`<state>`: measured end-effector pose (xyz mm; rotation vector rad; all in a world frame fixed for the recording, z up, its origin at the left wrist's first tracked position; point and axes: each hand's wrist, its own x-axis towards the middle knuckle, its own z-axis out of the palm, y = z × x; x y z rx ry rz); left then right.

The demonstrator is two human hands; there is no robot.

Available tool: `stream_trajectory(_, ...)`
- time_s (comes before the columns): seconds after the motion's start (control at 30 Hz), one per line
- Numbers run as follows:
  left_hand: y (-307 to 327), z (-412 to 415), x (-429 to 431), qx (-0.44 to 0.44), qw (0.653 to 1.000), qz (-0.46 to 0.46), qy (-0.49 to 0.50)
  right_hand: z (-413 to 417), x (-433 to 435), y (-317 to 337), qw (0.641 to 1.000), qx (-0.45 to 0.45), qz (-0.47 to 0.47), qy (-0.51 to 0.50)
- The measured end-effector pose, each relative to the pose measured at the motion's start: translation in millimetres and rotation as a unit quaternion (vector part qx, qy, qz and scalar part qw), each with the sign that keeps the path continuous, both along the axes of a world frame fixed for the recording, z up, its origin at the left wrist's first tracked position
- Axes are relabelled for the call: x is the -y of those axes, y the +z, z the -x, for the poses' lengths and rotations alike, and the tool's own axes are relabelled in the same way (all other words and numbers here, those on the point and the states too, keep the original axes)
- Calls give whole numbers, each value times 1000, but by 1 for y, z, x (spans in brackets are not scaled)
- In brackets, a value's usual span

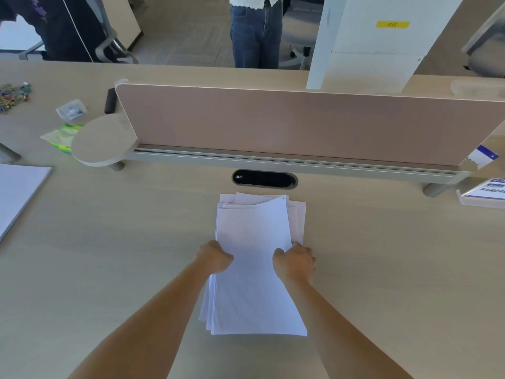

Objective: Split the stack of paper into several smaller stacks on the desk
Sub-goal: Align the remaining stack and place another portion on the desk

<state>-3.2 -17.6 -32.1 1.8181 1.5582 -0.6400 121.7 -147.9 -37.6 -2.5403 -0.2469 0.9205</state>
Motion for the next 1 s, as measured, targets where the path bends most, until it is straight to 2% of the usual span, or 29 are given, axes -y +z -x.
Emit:
stream_trajectory(0.13,-1,0,-2,0,1000,2,0,-2,0,-2,999,-15,-21,-20)
stream_trajectory(0.5,-7,-2,-2,-6,1000,-6,-14,-3,-1,0,1000,-2,-1,23)
stream_trajectory(0.73,-9,-3,-2,-4,1000,-12,-15,-2,-3,-3,1000,-13,-19,3)
stream_trajectory(1.0,-9,-4,-2,-4,1000,-11,-21,-7,-5,-4,992,-10,-117,-49)
